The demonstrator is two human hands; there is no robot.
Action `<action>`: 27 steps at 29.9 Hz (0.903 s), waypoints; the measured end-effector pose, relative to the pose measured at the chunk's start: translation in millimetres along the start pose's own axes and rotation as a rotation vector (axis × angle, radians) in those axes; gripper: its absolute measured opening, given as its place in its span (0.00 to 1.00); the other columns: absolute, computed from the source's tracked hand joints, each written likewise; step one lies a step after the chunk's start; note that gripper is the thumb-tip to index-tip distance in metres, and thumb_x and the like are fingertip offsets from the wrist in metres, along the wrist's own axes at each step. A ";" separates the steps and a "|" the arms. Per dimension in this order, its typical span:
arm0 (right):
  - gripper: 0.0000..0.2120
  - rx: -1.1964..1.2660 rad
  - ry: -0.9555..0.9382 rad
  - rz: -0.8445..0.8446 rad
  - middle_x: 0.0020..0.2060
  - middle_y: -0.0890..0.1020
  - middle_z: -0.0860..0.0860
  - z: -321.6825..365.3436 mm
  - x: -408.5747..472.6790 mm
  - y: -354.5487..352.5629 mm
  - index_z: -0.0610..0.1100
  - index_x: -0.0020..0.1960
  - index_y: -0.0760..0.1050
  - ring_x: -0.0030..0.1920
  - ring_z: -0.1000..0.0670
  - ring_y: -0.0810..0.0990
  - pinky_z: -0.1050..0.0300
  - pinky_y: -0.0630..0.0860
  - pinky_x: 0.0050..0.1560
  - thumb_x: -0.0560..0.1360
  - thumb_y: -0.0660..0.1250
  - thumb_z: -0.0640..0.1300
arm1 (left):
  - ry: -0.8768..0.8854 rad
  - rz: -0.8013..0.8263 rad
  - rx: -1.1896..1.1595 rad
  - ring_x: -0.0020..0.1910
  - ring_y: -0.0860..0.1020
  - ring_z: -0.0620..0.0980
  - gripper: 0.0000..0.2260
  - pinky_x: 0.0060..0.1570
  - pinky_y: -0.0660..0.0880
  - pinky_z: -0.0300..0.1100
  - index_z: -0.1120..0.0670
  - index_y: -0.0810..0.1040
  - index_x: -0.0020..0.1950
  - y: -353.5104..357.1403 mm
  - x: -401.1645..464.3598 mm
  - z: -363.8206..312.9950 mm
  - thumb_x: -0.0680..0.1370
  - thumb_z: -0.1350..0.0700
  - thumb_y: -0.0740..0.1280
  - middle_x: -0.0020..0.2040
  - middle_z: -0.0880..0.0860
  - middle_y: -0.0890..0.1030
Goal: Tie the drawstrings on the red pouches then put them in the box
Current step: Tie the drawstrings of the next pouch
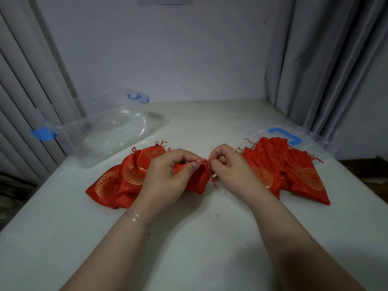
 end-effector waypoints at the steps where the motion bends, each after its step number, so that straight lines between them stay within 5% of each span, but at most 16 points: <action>1: 0.08 0.075 0.026 -0.014 0.27 0.76 0.52 -2.2 0.8 -0.4 0.46 0.38 0.71 0.29 0.51 0.75 0.53 0.74 0.34 0.72 0.61 0.36 | 0.040 0.010 -0.001 0.49 0.81 0.45 0.05 0.53 0.76 0.44 0.50 0.84 0.45 -0.6 0.0 -2.6 0.74 0.59 0.70 0.44 0.44 0.84; 5: 0.06 0.632 0.254 0.151 0.31 0.72 0.51 -13.0 -3.2 19.2 0.46 0.37 0.70 0.34 0.52 0.73 0.55 0.71 0.39 0.71 0.60 0.38 | 0.152 0.065 -0.022 0.52 0.79 0.49 0.06 0.55 0.74 0.50 0.48 0.83 0.46 3.7 -0.6 -12.4 0.75 0.53 0.66 0.47 0.44 0.83; 9: 0.11 0.667 0.271 0.263 0.32 0.72 0.49 -10.5 -6.9 28.8 0.46 0.37 0.72 0.34 0.52 0.72 0.56 0.70 0.39 0.76 0.57 0.37 | 0.099 0.079 -0.166 0.50 0.80 0.49 0.06 0.56 0.73 0.55 0.49 0.82 0.45 7.4 -0.1 -8.6 0.75 0.53 0.66 0.46 0.47 0.83; 13: 0.09 0.343 0.131 0.202 0.29 0.74 0.49 -2.4 -3.7 22.9 0.43 0.41 0.71 0.30 0.52 0.73 0.56 0.70 0.34 0.78 0.58 0.34 | -0.038 0.028 -0.299 0.42 0.80 0.47 0.05 0.45 0.75 0.39 0.53 0.81 0.41 5.2 -0.1 0.0 0.76 0.56 0.66 0.39 0.49 0.83; 17: 0.05 -0.164 -0.080 0.141 0.29 0.80 0.52 3.7 -6.9 19.1 0.48 0.44 0.69 0.34 0.49 0.79 0.48 0.76 0.41 0.76 0.61 0.39 | -0.176 -0.033 -0.410 0.38 0.80 0.52 0.07 0.41 0.79 0.47 0.58 0.80 0.42 5.9 -1.2 13.5 0.78 0.61 0.65 0.36 0.54 0.81; 20: 0.03 -0.572 -0.241 0.040 0.34 0.80 0.50 14.1 -6.7 15.4 0.47 0.49 0.67 0.38 0.46 0.78 0.48 0.73 0.39 0.76 0.60 0.43 | -0.242 -0.067 -0.395 0.36 0.79 0.46 0.07 0.38 0.75 0.35 0.59 0.81 0.43 5.7 -1.0 18.8 0.78 0.63 0.64 0.36 0.53 0.81; 22: 0.04 -0.638 -0.270 0.002 0.34 0.80 0.48 15.8 -5.0 15.5 0.47 0.49 0.66 0.38 0.43 0.77 0.48 0.72 0.37 0.75 0.59 0.43 | -0.291 -0.073 -0.425 0.34 0.78 0.42 0.06 0.35 0.73 0.31 0.61 0.81 0.45 6.1 -1.4 20.9 0.78 0.62 0.65 0.35 0.52 0.82; 27: 0.07 0.233 0.163 0.071 0.31 0.74 0.49 -8.2 -5.7 24.5 0.46 0.40 0.69 0.30 0.51 0.72 0.55 0.71 0.33 0.74 0.59 0.37 | -0.509 -0.097 -0.560 0.25 0.69 0.42 0.09 0.29 0.65 0.32 0.57 0.76 0.55 6.8 -1.6 42.7 0.76 0.64 0.66 0.30 0.51 0.80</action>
Point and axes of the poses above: each hand's wrist, its own x-axis towards the middle knuckle, its own y-axis out of the palm, z = x × y, the point moved 8 cm from there along x, towards the middle knuckle
